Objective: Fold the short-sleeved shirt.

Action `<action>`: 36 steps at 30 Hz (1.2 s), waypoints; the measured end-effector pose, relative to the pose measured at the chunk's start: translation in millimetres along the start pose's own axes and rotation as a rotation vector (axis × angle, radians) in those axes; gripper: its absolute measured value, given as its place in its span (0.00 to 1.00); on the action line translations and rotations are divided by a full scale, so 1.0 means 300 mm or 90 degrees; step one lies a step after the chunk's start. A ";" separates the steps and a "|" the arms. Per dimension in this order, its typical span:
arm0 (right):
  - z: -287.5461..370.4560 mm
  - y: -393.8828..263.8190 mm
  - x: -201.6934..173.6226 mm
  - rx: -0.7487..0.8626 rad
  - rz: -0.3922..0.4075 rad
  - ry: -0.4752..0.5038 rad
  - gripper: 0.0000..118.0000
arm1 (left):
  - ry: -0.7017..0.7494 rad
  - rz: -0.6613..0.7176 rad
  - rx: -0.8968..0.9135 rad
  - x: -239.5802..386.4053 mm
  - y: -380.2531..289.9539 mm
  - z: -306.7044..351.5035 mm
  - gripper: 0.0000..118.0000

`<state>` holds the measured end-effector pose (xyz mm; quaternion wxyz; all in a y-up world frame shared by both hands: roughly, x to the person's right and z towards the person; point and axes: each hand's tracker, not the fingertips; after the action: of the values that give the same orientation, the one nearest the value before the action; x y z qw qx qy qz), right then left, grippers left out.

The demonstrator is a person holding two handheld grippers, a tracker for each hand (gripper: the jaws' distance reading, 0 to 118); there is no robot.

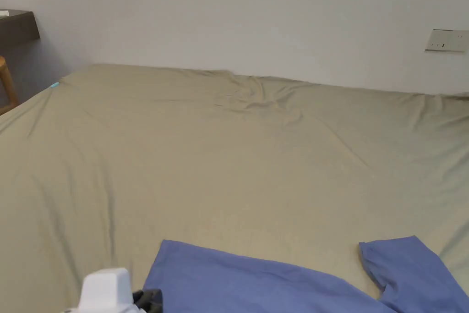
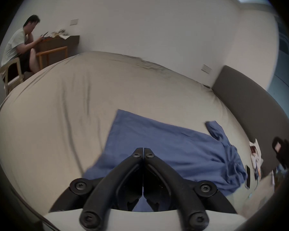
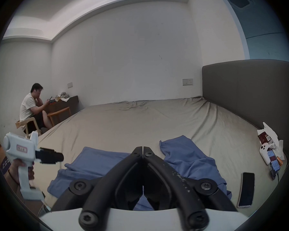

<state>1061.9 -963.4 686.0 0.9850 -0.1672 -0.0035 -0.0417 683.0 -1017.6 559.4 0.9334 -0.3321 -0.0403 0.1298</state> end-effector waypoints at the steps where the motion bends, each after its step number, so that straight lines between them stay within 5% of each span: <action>1: -0.010 0.000 0.004 -0.004 -0.001 -0.005 0.00 | 0.010 0.006 0.009 -0.015 0.029 -0.030 0.00; 4: -0.054 0.002 0.025 -0.018 -0.014 -0.022 0.00 | 0.034 -0.018 0.020 -0.062 0.118 -0.161 0.06; 5: -0.069 0.000 0.029 -0.021 -0.019 -0.026 0.00 | 0.034 -0.034 0.009 -0.067 0.140 -0.212 0.15; 7: -0.095 -0.005 0.036 -0.025 -0.023 -0.029 0.00 | -0.007 -0.054 -0.051 -0.081 0.177 -0.322 0.56; 8: -0.107 -0.007 0.037 -0.030 -0.025 -0.028 0.00 | -0.021 -0.062 -0.083 -0.086 0.196 -0.378 0.66; 12: -0.144 -0.019 0.028 -0.059 -0.011 -0.021 0.00 | 0.015 -0.105 -0.113 -0.066 0.211 -0.551 0.81; 18: -0.202 -0.042 0.026 -0.095 -0.006 -0.032 0.00 | 0.066 -0.136 -0.173 -0.045 0.174 -0.671 0.76; 20: -0.213 -0.048 0.032 -0.101 -0.004 -0.033 0.00 | 0.069 -0.170 -0.111 -0.021 0.146 -0.628 0.72; 24: -0.235 -0.052 0.041 -0.111 -0.015 -0.025 0.00 | 0.080 -0.201 -0.108 0.018 0.138 -0.567 0.07; 33: -0.266 -0.049 0.184 -0.126 -0.011 -0.077 0.01 | -0.012 -0.123 -0.121 0.013 0.151 -0.470 0.05; 35: -0.317 -0.047 0.269 -0.137 0.002 -0.094 0.14 | -0.016 -0.118 -0.117 0.016 0.153 -0.447 0.05; 36: -0.348 -0.047 0.312 -0.159 0.007 -0.104 0.43 | -0.014 -0.116 -0.112 0.016 0.150 -0.443 0.05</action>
<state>1153.2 -1018.8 593.9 0.9532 -0.2913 -0.0773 -0.0227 699.4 -1063.9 427.8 0.9080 -0.4065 -0.0915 0.0436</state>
